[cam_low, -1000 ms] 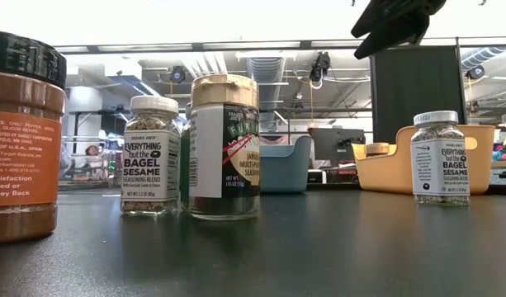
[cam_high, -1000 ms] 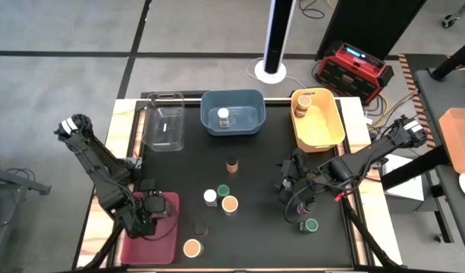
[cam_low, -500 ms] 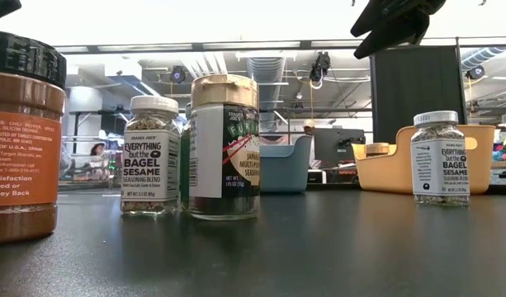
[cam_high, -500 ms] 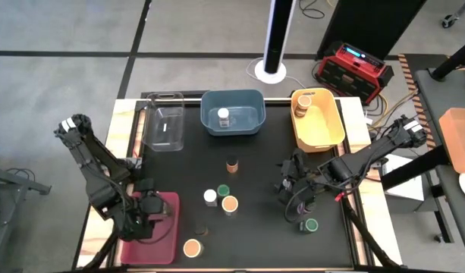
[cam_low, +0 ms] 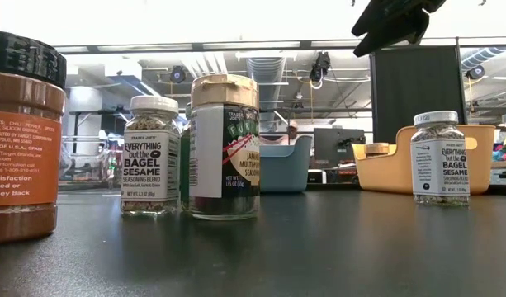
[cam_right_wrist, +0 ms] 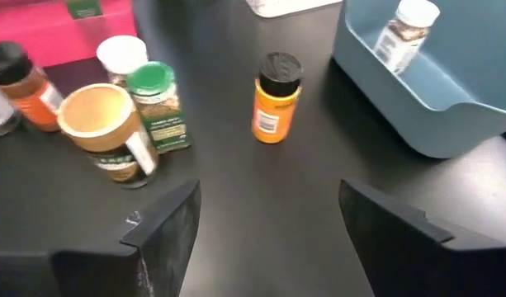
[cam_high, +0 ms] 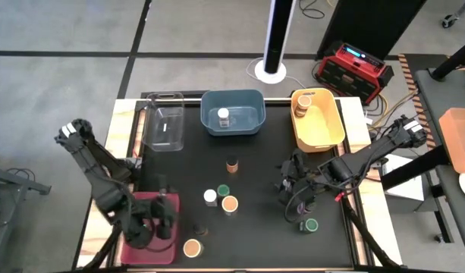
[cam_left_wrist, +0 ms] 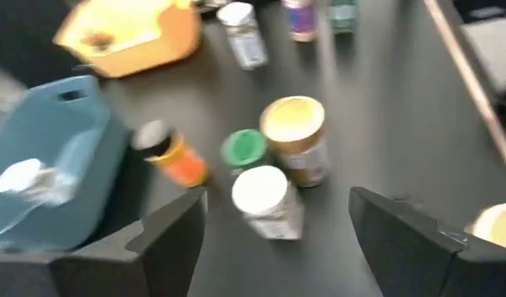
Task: Sort spices by type
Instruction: Put the bottom black seasoning bottle into the transparent bin
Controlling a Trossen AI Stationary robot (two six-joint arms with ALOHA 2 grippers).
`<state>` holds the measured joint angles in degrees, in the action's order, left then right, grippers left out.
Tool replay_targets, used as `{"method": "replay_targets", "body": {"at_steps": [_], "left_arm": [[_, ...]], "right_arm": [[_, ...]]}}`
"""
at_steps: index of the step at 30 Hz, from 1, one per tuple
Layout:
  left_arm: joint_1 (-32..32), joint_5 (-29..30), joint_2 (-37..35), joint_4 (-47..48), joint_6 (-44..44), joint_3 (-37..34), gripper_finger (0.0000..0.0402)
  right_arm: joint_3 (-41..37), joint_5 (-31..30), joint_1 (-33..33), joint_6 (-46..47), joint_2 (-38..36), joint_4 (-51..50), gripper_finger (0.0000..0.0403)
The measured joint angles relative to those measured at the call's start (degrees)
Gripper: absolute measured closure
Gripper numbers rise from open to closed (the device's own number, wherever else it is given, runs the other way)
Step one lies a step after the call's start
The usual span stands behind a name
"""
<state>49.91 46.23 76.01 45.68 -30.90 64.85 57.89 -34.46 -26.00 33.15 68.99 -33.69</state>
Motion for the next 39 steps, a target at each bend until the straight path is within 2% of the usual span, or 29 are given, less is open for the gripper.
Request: {"method": "replay_targets", "body": {"at_steps": [4,6,8,11,16,20,24,29,32,37,39], "left_arm": [[-5.4,-12.6,1.9,-19.6,20.5,-3.8,0.0138],[-8.1,-15.5,2.1,-26.4,28.4,-5.2,0.0145],[-11.2,-15.8,1.9,-30.0,32.4,-6.4,0.0151],[-16.3,-15.7,1.5,-34.1,36.3,-8.4,0.0158],[-22.7,-18.9,-0.5,-35.3,41.5,-11.4,0.0161],[-25.8,-19.6,-4.6,-36.6,44.2,-13.8,0.0162],[-26.9,-17.1,-9.2,-36.6,44.5,-14.3,0.0162],[-26.9,-6.2,-15.1,-33.5,44.7,-15.9,0.0162],[-27.0,-0.6,-18.0,-32.5,40.9,-17.5,0.0162],[-26.9,-0.7,-21.4,-32.2,32.8,-20.3,0.0162],[-26.9,-3.1,-21.9,-32.2,31.0,-21.2,0.0162]], "right_arm": [[2.0,1.4,0.0,-1.8,0.0,-0.1,0.0135],[2.8,1.4,0.0,-2.5,0.0,-0.5,0.0139],[3.4,1.4,0.1,-2.1,0.0,-0.6,0.0143],[4.7,1.5,0.9,3.4,0.0,-3.7,0.0147],[8.3,1.5,3.4,12.0,0.0,-16.5,0.0148],[10.8,2.6,6.4,17.2,0.1,-25.5,0.0139],[11.3,6.6,9.0,19.5,0.3,-27.9,0.0130],[11.3,12.7,10.7,21.3,0.6,-29.1,0.0132],[11.3,15.6,10.7,23.2,0.6,-30.8,0.0140],[11.3,23.6,10.4,26.3,0.6,-34.7,0.0150],[11.3,25.6,9.9,26.4,0.6,-35.6,0.0153]]}}
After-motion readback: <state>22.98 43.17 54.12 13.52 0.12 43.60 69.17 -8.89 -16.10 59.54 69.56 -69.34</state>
